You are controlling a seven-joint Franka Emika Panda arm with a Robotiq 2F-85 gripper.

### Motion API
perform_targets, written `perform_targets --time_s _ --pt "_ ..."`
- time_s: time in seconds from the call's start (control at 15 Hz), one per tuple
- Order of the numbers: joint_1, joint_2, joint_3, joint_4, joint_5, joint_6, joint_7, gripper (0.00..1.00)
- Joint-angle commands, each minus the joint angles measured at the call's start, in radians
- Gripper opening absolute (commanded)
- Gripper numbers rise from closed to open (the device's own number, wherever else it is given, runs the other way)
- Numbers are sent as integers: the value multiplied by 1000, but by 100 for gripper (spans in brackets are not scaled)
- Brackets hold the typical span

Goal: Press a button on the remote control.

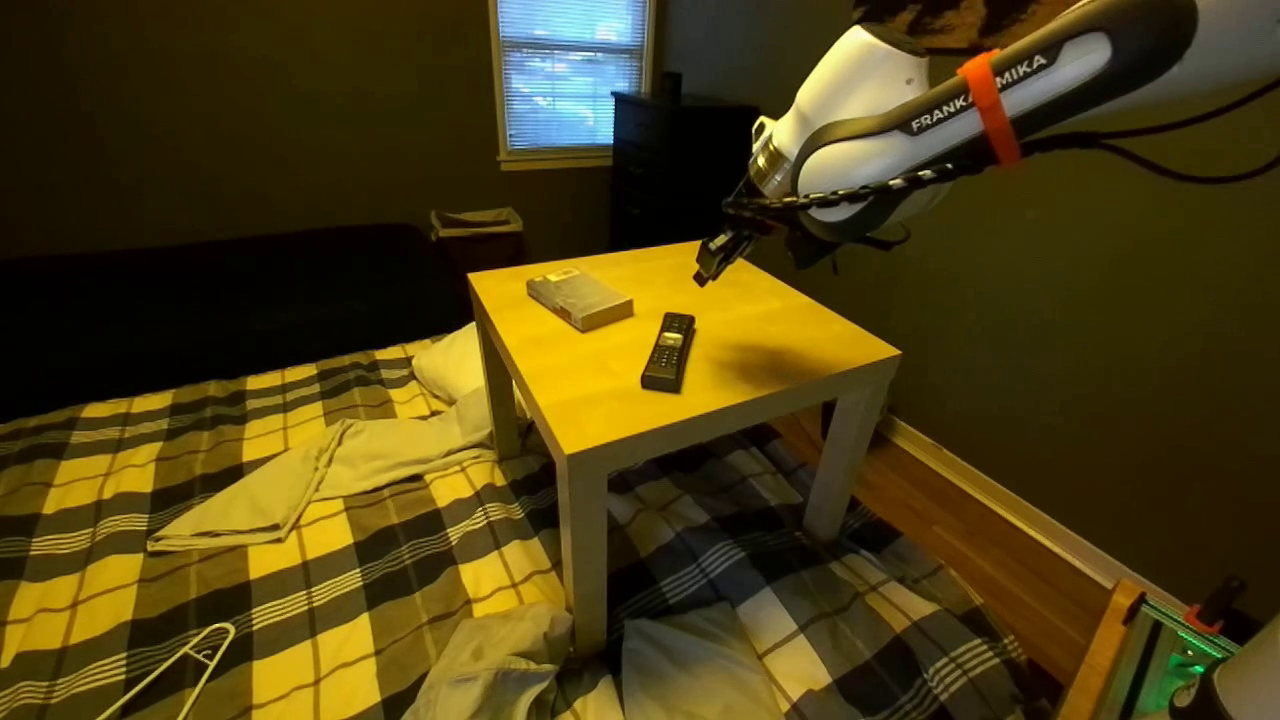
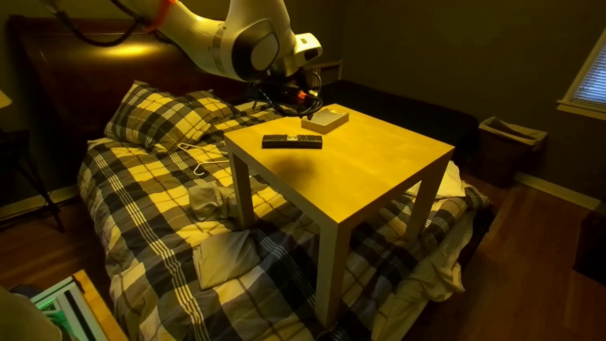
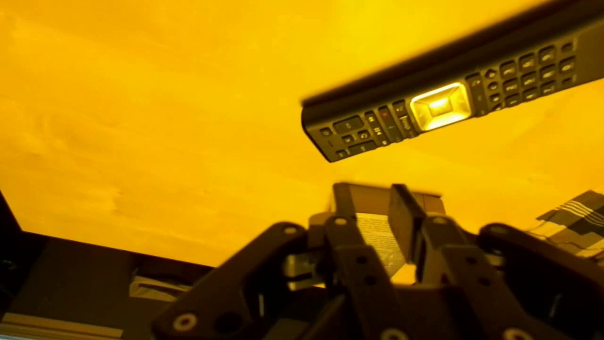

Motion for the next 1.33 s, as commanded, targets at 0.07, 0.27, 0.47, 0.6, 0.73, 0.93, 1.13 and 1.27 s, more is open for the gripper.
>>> perform_targets --time_s 0.07,0.27,0.47,0.6,0.73,0.93,1.13,1.27 --pt "-5 103 4 76 -2 25 6 0" --pt "-7 137 11 89 21 25 -2 0" --pt "-7 162 21 98 35 32 -4 0" --pt "-10 170 30 98 49 39 -9 0" --pt "-11 175 35 97 58 42 -9 0" --pt "-13 183 38 98 71 57 -10 0" --pt "-15 192 42 98 81 74 -10 0" --pt "-15 198 43 97 83 84 -9 0"
